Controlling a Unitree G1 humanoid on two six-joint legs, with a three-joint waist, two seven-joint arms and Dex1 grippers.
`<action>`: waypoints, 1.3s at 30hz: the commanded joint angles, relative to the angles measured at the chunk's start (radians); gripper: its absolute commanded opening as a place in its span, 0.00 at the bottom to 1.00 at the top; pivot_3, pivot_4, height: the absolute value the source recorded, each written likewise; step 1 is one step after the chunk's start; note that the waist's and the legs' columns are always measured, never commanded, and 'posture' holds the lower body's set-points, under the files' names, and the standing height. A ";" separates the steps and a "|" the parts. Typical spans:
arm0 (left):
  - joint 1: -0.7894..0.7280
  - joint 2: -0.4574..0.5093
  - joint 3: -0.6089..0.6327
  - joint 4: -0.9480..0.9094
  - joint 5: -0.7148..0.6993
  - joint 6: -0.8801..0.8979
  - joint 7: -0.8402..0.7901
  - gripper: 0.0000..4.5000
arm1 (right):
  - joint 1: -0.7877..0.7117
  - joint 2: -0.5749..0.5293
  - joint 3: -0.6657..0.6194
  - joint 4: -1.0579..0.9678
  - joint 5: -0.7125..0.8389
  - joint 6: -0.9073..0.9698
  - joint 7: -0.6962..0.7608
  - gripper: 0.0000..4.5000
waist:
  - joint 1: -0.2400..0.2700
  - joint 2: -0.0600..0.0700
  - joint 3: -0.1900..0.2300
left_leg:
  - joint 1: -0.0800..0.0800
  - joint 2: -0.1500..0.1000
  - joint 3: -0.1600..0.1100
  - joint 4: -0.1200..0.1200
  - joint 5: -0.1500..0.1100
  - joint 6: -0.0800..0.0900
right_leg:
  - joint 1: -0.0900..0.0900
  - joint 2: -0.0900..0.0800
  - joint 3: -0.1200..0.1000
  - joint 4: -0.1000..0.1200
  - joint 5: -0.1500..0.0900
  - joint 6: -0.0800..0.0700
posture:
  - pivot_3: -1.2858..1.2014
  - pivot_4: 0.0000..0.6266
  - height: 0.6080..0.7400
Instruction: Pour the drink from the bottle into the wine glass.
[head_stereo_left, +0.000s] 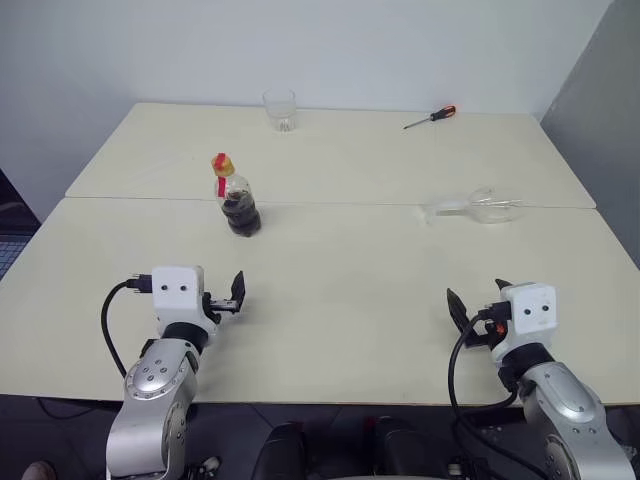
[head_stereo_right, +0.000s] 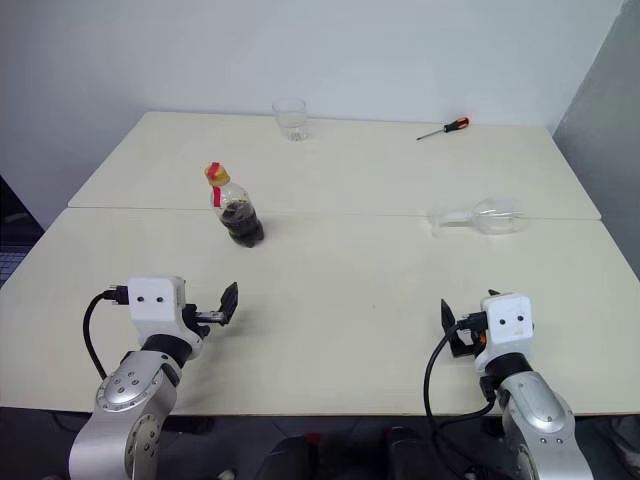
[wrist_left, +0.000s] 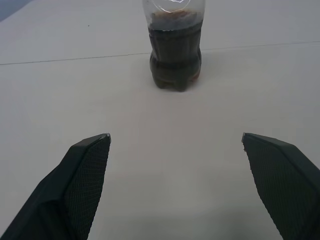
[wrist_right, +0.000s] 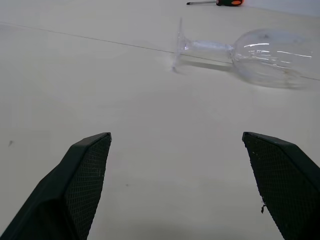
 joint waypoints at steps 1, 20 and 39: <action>-0.007 0.012 -0.003 -0.019 0.011 -0.005 0.008 1.00 | -0.002 -0.012 -0.004 -0.019 0.010 -0.022 0.005 1.00 | 0.000 0.000 0.000 | 0.000 0.000 0.000 0.000 0.000 0.000 | 0.000 0.000 0.000 0.000 0.000 0.000 | 0.52 0.24 1.00; -0.228 0.121 0.029 0.396 -0.011 -0.239 -0.092 1.00 | -0.233 -0.110 0.078 0.039 0.220 0.018 0.229 1.00 | 0.000 0.000 0.001 | 0.000 -0.001 0.000 0.000 0.000 0.000 | 0.000 0.001 -0.001 -0.002 0.000 0.000 | 0.52 0.24 1.00; -0.449 0.134 -0.042 0.676 0.008 -0.419 -0.135 1.00 | -0.500 -0.176 0.141 0.165 0.381 0.041 0.354 1.00 | 0.001 -0.001 0.001 | -0.003 0.000 -0.001 -0.001 0.000 0.000 | 0.000 -0.001 -0.002 -0.006 0.004 -0.003 | 0.52 0.24 1.00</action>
